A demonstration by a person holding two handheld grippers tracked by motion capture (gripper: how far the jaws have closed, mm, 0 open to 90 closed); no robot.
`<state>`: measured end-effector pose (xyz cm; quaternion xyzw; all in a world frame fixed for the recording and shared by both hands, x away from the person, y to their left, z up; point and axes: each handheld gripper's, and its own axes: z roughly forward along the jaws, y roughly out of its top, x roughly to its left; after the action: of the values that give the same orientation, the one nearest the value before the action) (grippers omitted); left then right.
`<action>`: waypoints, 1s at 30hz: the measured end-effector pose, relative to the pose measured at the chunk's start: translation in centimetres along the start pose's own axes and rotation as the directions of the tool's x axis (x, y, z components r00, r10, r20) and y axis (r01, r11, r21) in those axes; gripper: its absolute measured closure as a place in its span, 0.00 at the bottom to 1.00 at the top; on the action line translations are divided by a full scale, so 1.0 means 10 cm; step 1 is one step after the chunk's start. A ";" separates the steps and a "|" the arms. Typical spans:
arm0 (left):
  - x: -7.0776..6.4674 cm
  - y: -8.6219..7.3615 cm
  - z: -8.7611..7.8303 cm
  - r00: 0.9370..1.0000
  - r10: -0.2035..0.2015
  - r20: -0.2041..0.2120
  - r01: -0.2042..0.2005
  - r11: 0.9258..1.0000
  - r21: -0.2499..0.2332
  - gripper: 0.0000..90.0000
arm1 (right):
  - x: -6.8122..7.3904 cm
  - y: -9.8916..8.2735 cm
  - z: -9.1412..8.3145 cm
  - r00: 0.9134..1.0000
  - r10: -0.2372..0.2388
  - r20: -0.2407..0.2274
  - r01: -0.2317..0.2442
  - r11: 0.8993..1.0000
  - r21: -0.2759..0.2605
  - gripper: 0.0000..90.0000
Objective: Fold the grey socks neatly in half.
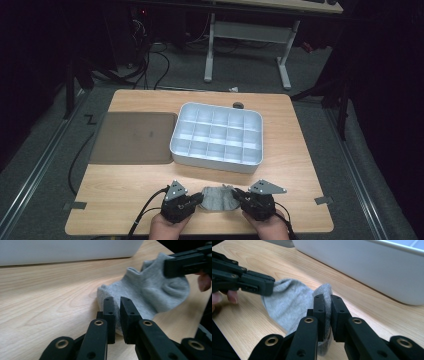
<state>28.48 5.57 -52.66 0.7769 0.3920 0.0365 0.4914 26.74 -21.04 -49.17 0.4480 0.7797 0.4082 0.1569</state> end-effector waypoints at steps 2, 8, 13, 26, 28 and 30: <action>-0.03 -0.01 0.02 1.000 -0.001 0.013 0.001 1.000 0.003 0.93 | 0.07 0.04 0.03 1.000 -0.019 0.010 0.019 1.000 0.007 0.93; -0.05 -0.02 0.03 1.000 -0.002 0.029 0.002 1.000 0.001 0.92 | 0.20 0.10 0.13 0.999 -0.051 -0.001 0.051 0.998 0.026 0.93; -0.06 -0.03 0.05 0.999 -0.011 0.037 0.011 1.000 0.007 0.92 | 0.34 0.15 0.28 0.997 -0.075 -0.015 0.076 0.996 0.039 0.94; -0.04 -0.06 0.07 0.998 -0.022 0.054 0.021 1.000 0.020 0.91 | 0.49 0.19 0.48 0.996 -0.046 -0.071 0.048 0.998 0.031 0.91; -0.04 -0.06 0.07 0.998 -0.023 0.057 0.022 1.000 0.019 0.91 | 0.48 0.21 0.46 0.996 -0.037 -0.079 0.039 0.999 0.022 0.88; -0.05 -0.05 0.06 0.998 -0.020 0.054 0.019 1.000 0.017 0.90 | 0.48 0.23 0.42 0.996 -0.039 -0.082 0.039 0.999 0.009 0.86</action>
<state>28.11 4.89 -53.26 0.7777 0.3865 0.0074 0.4957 27.97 -14.39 -49.41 0.4164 0.7963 0.4190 0.1302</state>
